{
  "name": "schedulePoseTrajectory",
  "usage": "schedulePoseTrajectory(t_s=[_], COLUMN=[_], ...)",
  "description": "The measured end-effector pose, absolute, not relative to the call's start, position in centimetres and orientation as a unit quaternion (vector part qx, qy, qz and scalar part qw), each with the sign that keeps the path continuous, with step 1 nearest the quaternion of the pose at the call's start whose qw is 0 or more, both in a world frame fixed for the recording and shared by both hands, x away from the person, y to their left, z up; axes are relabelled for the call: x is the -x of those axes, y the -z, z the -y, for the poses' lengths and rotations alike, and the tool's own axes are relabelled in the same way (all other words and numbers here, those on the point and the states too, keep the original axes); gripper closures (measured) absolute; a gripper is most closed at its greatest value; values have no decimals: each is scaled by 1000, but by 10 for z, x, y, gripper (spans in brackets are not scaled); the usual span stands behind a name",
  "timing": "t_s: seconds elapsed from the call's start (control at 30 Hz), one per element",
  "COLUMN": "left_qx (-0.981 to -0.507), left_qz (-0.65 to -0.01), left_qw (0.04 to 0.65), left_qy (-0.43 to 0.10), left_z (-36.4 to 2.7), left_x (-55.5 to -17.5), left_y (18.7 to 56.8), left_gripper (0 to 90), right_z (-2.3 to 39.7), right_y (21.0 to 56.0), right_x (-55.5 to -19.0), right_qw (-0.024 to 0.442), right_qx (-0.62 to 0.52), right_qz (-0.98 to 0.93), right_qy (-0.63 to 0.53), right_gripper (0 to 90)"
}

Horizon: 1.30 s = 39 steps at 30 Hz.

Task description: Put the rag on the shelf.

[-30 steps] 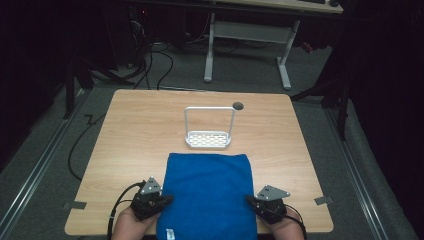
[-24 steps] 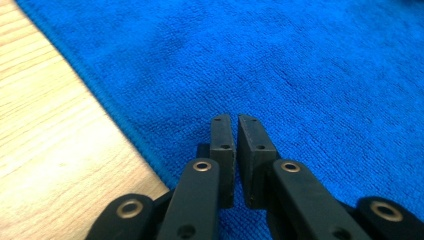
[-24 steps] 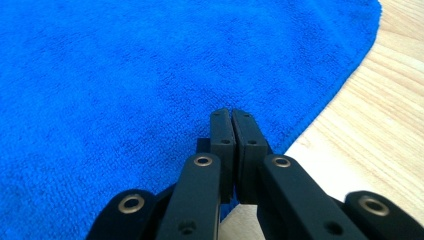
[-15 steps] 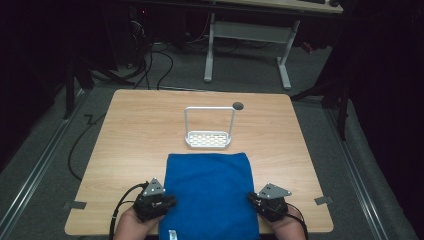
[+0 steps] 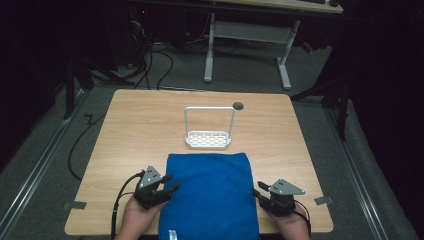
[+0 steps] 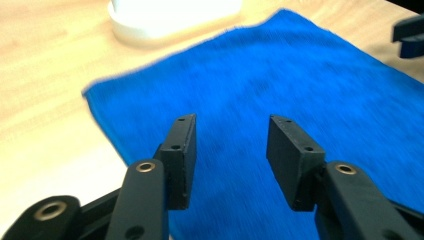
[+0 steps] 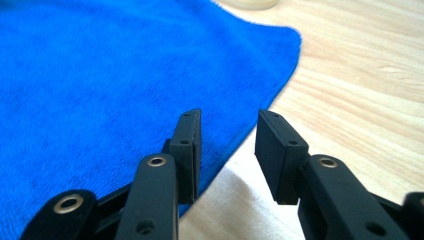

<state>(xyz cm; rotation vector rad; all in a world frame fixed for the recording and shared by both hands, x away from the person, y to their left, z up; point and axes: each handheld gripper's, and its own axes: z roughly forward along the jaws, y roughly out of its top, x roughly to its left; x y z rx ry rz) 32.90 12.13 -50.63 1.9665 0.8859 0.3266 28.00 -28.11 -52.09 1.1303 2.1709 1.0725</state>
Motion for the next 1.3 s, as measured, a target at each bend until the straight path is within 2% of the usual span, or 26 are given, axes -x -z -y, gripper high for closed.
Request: schedulePoseTrajectory(t_s=[0.27,0.4,0.53,0.67,0.8,0.9,1.1,1.3], left_qx=[-804,-806,-800,-791,-784,-782,-779,-783], left_qz=[-362,-367,-384,-419,-436,-445,-459,-454], left_qw=[445,432,424,418,411,409,407,405], left_qy=[-153,-168,-181,-155,-163,-154,-129,-134], left_z=[-97,-92,-102,-123,-129,-130,-131,-128], left_x=[-371,-382,-393,-411,-420,-426,-435,-434], left_y=[495,495,500,510,517,523,534,534], left_gripper=[521,501,504,521,547,584,566,567], right_z=[290,290,290,291,290,286,271,257], right_y=[519,518,517,516,515,512,506,509], right_x=[-282,-280,-279,-282,-286,-296,-320,-359], right_qw=[235,244,256,261,255,257,255,257], right_qx=[-424,-420,-420,-430,-443,-450,-442,-460], right_qz=[-782,-779,-778,-772,-765,-759,-766,-758], right_qy=[-393,-396,-391,-389,-392,-394,-390,-384], right_gripper=[573,593,586,564,563,573,587,553])
